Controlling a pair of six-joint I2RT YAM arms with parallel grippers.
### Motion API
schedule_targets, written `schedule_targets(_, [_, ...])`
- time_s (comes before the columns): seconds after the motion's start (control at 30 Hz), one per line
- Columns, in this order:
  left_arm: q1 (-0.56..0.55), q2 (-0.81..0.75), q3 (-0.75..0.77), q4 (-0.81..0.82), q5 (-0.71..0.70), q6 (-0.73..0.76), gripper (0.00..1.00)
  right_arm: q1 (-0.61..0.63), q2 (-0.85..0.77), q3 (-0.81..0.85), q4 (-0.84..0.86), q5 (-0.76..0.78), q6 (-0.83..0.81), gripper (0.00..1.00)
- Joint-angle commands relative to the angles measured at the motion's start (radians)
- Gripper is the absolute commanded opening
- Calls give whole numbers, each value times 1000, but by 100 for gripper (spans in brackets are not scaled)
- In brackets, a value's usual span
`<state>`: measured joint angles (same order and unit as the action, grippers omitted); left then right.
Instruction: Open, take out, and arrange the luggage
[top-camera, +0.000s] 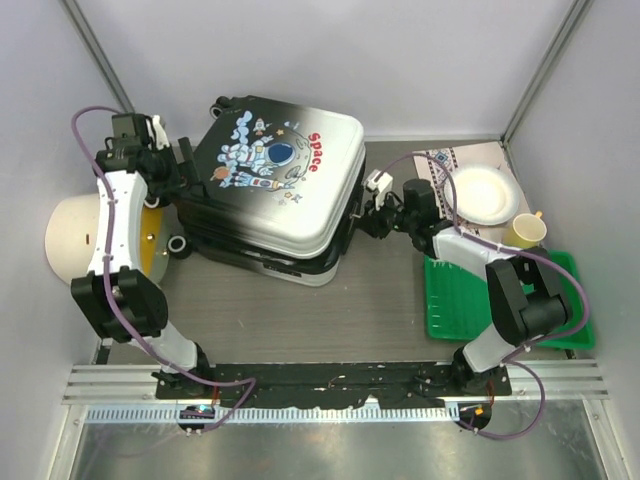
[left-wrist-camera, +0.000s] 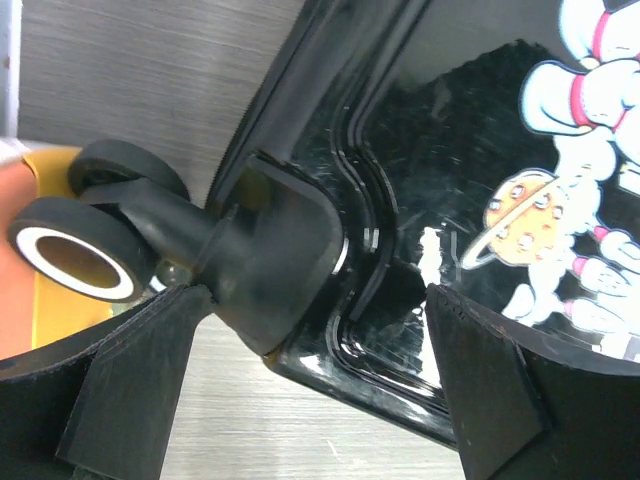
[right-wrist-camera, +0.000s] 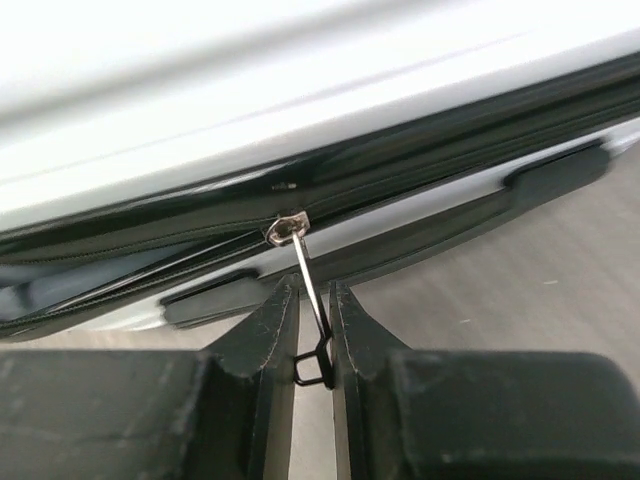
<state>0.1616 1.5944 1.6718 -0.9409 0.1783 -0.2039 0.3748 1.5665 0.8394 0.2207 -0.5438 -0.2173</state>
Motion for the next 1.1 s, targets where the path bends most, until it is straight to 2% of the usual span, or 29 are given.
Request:
schedule_targets(0.0, [-48, 145, 45, 71, 33, 20, 93, -118, 78, 143, 89, 25, -45, 1])
schedule_targets(0.1, [-50, 223, 84, 44, 14, 23, 88, -158, 185, 234, 134, 45, -48, 1])
schedule_targets(0.3, [-48, 334, 172, 34, -17, 43, 87, -229, 419, 463, 210, 156, -39, 1])
schedule_targets(0.43, [-57, 380, 210, 24, -40, 78, 87, -287, 574, 633, 258, 166, -40, 1])
schedule_targets(0.57, [-57, 429, 253, 2, -37, 116, 87, -292, 725, 863, 288, 95, -5, 1])
schedule_targets(0.77, [-59, 489, 338, -24, -2, 162, 89, -243, 895, 1050, 425, -91, 180, 1])
schedule_targets(0.83, [-59, 506, 371, -38, 6, 178, 91, -231, 905, 1063, 450, -143, 254, 26])
schedule_targets(0.87, [-57, 506, 381, -39, 10, 181, 93, -228, 894, 1061, 444, -145, 278, 46])
schedule_targets(0.9, [-54, 503, 391, -45, 19, 185, 95, -229, 882, 1055, 407, -136, 301, 53])
schedule_targets(0.97, [-50, 492, 401, -41, 47, 178, 97, -244, 809, 1002, 346, -107, 318, 59])
schedule_targets(1.07, [-40, 466, 401, -36, 76, 161, 98, -281, 691, 902, 234, -94, 410, 59])
